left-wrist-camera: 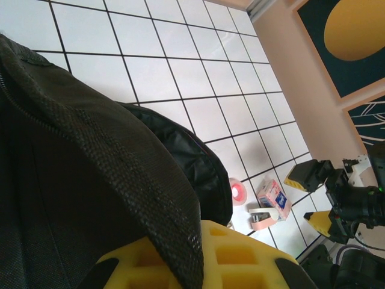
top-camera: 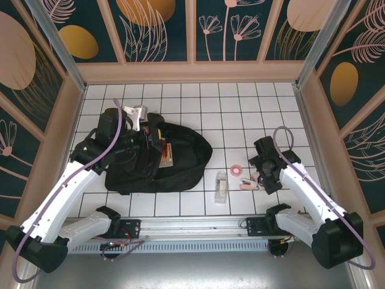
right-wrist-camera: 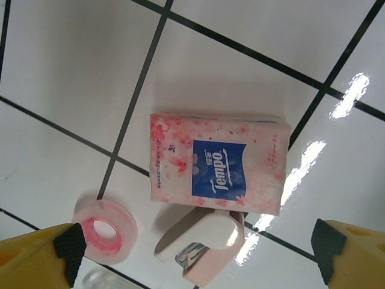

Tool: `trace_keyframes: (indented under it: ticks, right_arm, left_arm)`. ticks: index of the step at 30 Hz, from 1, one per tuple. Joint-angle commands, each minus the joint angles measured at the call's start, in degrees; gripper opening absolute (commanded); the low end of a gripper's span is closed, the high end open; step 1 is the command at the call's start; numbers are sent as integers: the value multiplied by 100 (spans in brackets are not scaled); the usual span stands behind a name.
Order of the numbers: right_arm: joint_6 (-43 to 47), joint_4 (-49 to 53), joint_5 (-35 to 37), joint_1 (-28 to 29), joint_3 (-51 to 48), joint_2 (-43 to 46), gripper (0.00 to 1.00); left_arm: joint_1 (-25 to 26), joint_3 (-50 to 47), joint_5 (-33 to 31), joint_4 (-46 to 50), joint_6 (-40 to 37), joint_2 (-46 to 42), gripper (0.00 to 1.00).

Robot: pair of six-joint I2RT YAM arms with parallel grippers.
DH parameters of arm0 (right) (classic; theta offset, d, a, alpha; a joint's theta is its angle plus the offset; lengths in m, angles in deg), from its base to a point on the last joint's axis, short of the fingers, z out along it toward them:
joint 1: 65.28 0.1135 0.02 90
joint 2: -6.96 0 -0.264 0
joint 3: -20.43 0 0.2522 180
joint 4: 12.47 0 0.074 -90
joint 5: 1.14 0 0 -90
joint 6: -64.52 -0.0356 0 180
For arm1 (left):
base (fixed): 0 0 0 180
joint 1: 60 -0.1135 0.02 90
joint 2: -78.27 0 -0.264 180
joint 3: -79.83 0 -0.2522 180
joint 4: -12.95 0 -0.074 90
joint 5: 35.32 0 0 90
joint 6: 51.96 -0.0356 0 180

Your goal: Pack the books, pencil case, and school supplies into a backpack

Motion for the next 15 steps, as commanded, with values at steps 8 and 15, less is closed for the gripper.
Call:
trace_keyframes:
  ticks: [8,15]
  right_arm:
    - [-531,-675,-369,-310,-542,-86,99]
    - [-295,-890,-370,-431,-711,-249,99]
  left_arm:
    - [29,45,200,-568,-108,-120,0]
    - [29,46,218,-586,-104,-94,0]
